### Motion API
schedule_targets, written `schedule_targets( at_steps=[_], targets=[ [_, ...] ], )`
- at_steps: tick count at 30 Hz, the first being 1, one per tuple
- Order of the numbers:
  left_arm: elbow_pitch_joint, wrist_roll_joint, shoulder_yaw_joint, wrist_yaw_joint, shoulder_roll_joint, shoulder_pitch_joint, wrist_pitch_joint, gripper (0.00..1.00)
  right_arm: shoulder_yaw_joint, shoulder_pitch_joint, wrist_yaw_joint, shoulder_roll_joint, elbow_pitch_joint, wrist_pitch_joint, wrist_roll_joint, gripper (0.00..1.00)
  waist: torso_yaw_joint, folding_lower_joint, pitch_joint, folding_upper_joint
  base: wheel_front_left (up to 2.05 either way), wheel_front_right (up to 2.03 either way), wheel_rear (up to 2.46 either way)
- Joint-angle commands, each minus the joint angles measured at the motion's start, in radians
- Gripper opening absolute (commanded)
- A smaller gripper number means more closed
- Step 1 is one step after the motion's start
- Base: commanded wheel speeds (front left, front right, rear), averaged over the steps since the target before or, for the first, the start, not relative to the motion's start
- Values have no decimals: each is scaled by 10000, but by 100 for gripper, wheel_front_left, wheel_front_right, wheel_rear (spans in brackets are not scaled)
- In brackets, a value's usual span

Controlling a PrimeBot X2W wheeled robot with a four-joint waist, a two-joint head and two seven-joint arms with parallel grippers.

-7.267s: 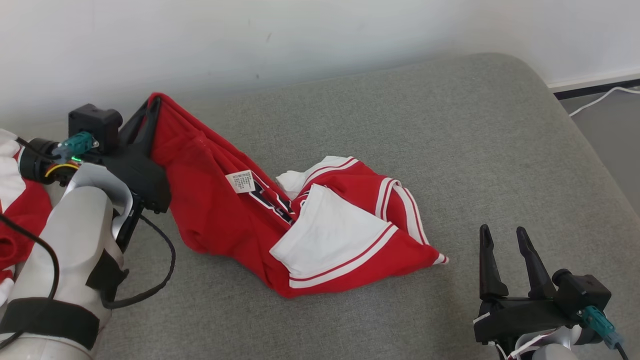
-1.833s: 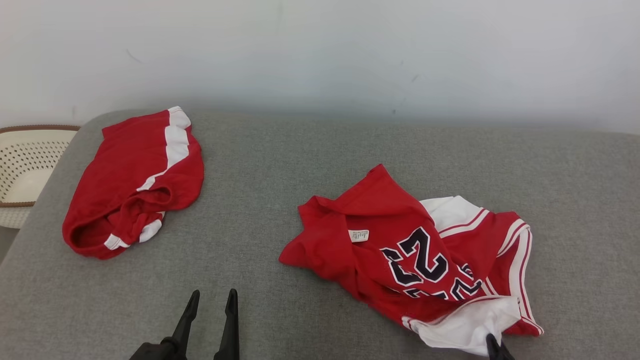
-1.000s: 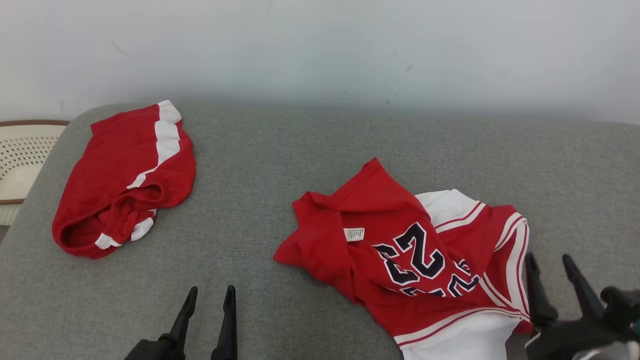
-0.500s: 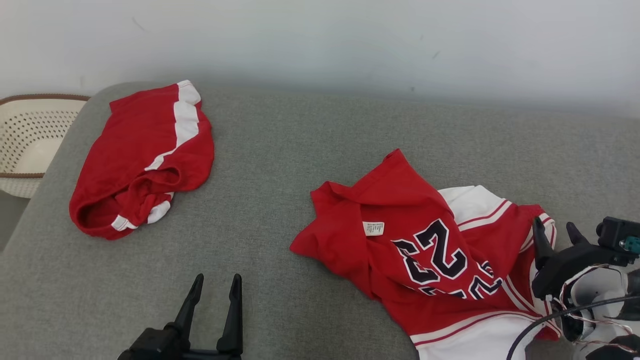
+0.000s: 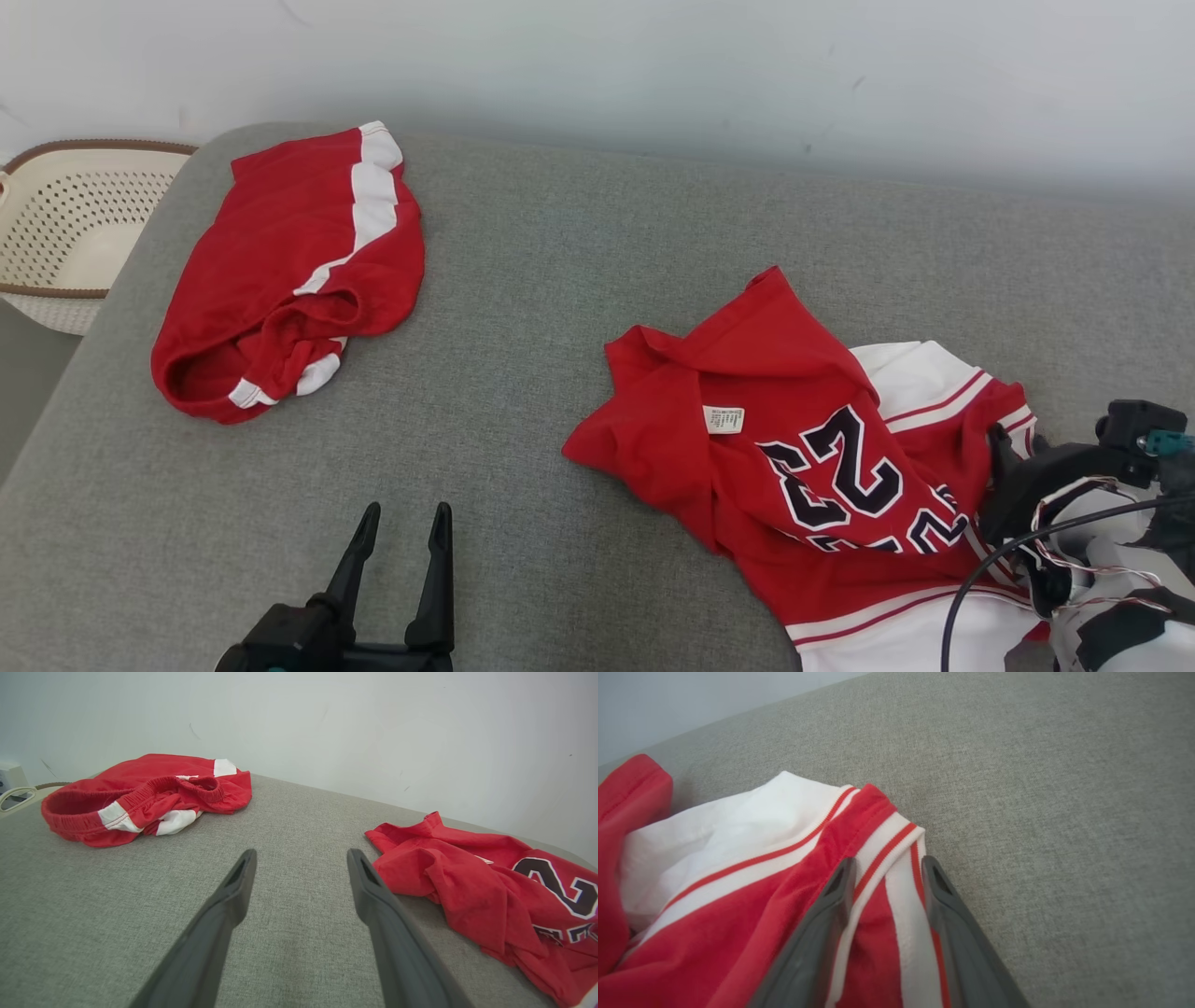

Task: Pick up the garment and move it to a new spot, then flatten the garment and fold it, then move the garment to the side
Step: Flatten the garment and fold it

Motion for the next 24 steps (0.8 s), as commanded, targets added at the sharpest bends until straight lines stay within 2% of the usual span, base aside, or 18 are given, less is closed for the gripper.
schedule_targets(
  at_steps=[1,7,13,18,19,20,21,22,23,24],
  targets=[
    [10,-29,29,44,0,-9,-31,100,200,-132,-7,67,69,-168,195,0,-46,-1,13,-1,0,0,0],
    [9,-52,-47,46,0,-71,-31,100,707,-585,-7,-96,82,-544,531,0,-128,-1,146,-1,0,0,0],
    [38,-88,-214,11,-1,-285,-31,100,1012,-1699,-7,-428,211,-874,819,0,19,-1,472,-1,0,0,0],
    [-28,-219,-294,97,0,-347,-31,100,1474,-1937,-7,-788,453,-533,1033,0,275,-1,580,-1,0,0,0],
    [-14,-217,-254,134,-1,-254,-31,100,1573,-1901,-7,-871,424,-583,1139,14,224,-1,570,-1,0,0,0],
    [32,-191,-233,131,-1,-186,-31,100,1664,-1814,-7,-935,477,-536,1215,15,170,-1,556,-1,0,0,0],
    [55,-155,-183,141,0,-143,-31,100,1789,-1733,-7,-908,506,-458,1298,25,88,-1,526,-1,0,0,0],
    [49,-138,-152,138,2,-109,-31,100,1933,-1709,-7,-885,481,-413,1357,47,24,-1,508,-1,0,0,0],
    [35,-150,-138,131,0,-109,-31,100,2068,-1727,-7,-892,415,-393,1433,94,-49,-1,481,-1,0,0,0],
    [20,-145,-113,121,0,-120,-31,100,2220,-1712,-7,-882,344,-331,1526,100,-128,-1,452,-1,0,0,0]
  ],
)
